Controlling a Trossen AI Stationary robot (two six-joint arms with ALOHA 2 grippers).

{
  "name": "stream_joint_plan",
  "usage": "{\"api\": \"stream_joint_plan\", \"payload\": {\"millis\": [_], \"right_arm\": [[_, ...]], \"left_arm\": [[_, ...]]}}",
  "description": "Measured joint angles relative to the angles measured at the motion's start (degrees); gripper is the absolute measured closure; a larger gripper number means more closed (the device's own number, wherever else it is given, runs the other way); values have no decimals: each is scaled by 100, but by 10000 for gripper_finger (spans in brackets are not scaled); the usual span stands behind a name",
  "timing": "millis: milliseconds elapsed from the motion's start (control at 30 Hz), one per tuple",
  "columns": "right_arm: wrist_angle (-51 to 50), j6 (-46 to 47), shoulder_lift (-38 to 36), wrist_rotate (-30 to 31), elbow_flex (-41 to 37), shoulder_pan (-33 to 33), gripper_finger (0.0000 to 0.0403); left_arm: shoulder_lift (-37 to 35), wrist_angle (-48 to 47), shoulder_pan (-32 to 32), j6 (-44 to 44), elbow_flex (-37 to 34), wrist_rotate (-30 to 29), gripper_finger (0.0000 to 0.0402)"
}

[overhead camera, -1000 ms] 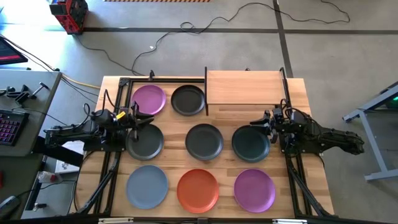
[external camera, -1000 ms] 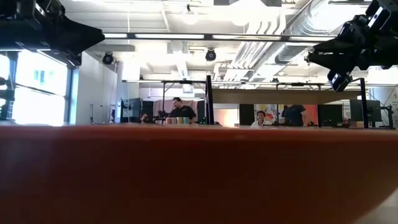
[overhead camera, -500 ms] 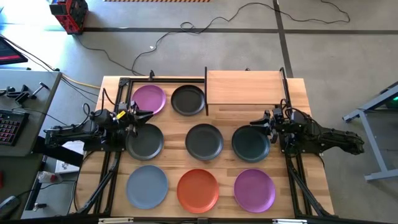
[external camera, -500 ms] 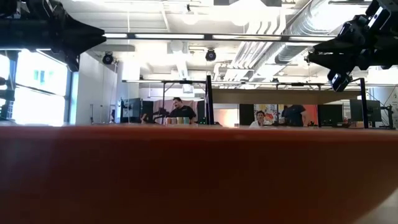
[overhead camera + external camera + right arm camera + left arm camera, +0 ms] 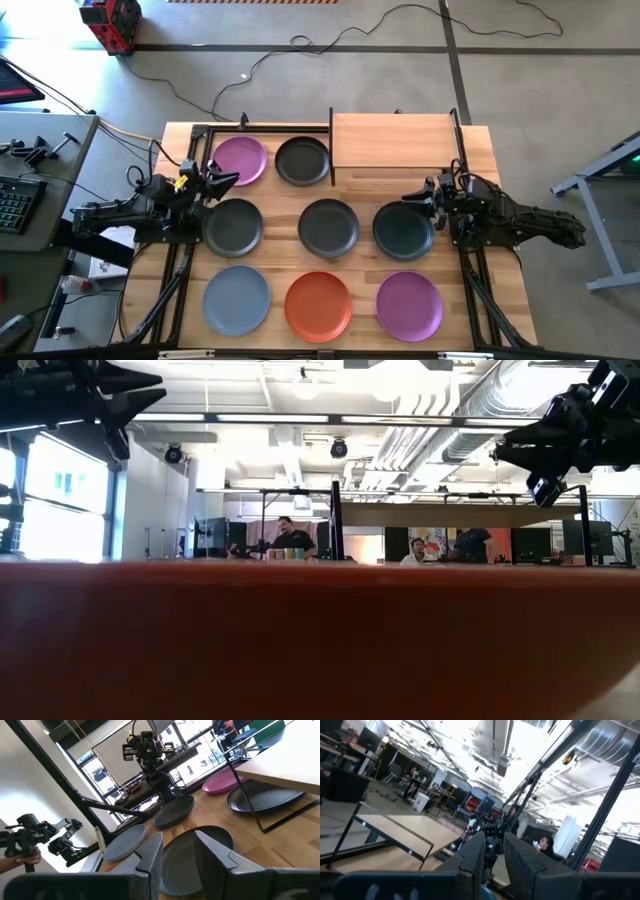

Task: Place and stack plates onto a shelf
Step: Put the black plate on the shelf

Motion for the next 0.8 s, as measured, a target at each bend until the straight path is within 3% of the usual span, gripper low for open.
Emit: {"api": "stream_joint_plan", "payload": {"millis": [400, 667, 800], "right_arm": [[174, 464, -1, 55, 0, -1, 309], [245, 507, 1, 408, 1, -1, 309], [749, 1124, 1, 428, 0, -1, 309]], "left_arm": [[0, 412, 0, 183, -1, -42, 337], [11, 391, 0, -299, 1, -43, 337], [11, 572, -1, -354, 7, -373, 337]]}}
